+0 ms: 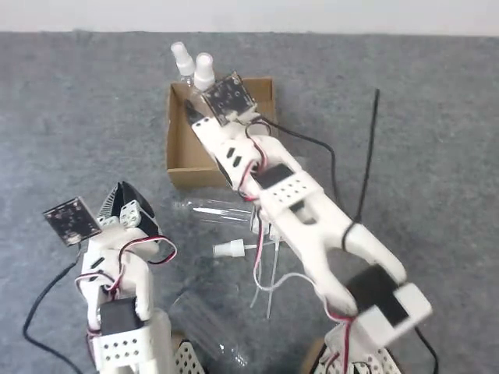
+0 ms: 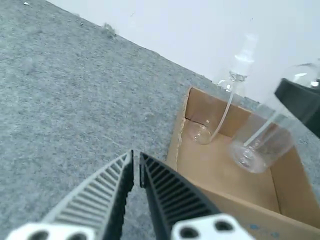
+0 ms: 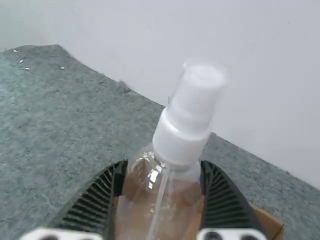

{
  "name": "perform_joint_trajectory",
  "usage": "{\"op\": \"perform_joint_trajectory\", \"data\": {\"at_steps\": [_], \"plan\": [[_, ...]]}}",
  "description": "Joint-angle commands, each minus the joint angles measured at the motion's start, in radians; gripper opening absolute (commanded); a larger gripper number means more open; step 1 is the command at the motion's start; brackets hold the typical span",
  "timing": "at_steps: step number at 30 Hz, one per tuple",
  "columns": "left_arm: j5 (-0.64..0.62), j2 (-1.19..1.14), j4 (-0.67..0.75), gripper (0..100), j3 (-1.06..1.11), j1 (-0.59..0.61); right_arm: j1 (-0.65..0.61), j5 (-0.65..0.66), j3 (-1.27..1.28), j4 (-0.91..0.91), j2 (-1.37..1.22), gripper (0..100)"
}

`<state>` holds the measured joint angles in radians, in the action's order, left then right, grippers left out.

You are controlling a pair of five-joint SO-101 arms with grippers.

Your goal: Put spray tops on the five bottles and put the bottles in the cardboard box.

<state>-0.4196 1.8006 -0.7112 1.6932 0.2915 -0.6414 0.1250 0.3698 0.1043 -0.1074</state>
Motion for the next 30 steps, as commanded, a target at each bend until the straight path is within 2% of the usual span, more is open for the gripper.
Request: {"op": "perform_joint_trajectory", "data": {"at_steps": [1, 13, 20, 30], "plan": [[0.011, 0.002, 0.035, 1, -0.008, 0.005, -0.008, -0.011, -0.149, 0.031, -0.041, 7.8], [0.011, 0.002, 0.035, 1, -0.008, 0.0, -0.01, -0.014, -0.4, 0.033, -0.352, 7.5], [0.011, 0.002, 0.035, 1, -0.008, 0.0, -0.035, -0.011, -0.419, 0.2, -0.478, 7.3], [0.011, 0.002, 0.032, 1, -0.008, 0.0, -0.036, -0.009, -0.422, 0.278, -0.553, 7.3]]}}
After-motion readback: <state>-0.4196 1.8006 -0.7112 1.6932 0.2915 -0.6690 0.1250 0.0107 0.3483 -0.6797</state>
